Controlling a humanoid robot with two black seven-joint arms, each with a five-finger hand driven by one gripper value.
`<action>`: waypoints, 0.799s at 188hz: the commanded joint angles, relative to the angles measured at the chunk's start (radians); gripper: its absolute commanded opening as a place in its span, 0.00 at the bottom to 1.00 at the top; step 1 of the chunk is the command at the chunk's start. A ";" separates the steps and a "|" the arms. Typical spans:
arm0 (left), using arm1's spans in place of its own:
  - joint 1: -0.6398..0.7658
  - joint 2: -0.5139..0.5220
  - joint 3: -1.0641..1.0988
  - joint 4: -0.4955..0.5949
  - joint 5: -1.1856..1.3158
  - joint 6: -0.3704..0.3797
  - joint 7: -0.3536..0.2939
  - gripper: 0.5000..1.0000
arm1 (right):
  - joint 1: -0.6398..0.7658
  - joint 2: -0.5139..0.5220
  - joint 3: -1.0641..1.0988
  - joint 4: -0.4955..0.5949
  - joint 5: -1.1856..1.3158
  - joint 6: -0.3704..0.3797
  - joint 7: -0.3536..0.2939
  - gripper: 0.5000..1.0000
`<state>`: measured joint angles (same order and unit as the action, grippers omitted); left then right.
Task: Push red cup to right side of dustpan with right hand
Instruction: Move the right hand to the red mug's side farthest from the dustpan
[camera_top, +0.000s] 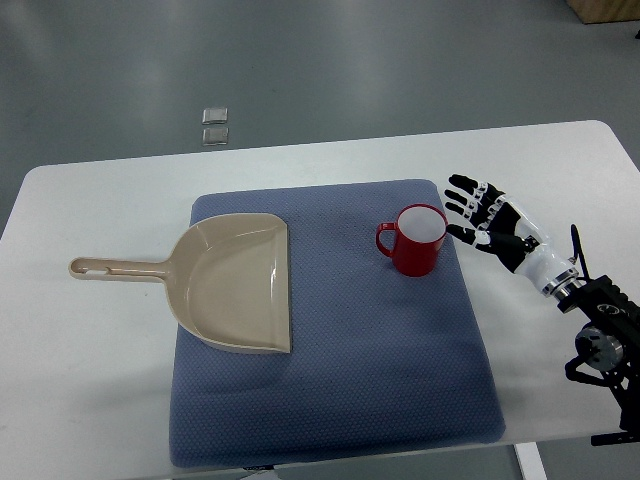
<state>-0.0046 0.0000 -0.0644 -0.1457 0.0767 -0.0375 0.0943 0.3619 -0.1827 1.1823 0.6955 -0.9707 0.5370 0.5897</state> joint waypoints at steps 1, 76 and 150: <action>0.000 0.000 0.000 0.000 0.000 0.001 0.001 1.00 | 0.002 -0.004 -0.021 0.001 -0.010 -0.003 0.015 0.86; 0.000 0.000 0.000 0.000 0.000 -0.001 -0.001 1.00 | 0.011 -0.011 -0.081 0.007 -0.076 -0.060 0.021 0.86; 0.000 0.000 0.000 0.000 0.000 0.001 0.001 1.00 | 0.015 0.002 -0.098 0.007 -0.103 -0.092 0.021 0.86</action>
<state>-0.0046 0.0000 -0.0644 -0.1457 0.0767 -0.0371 0.0946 0.3767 -0.1867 1.0887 0.7026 -1.0527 0.4537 0.6109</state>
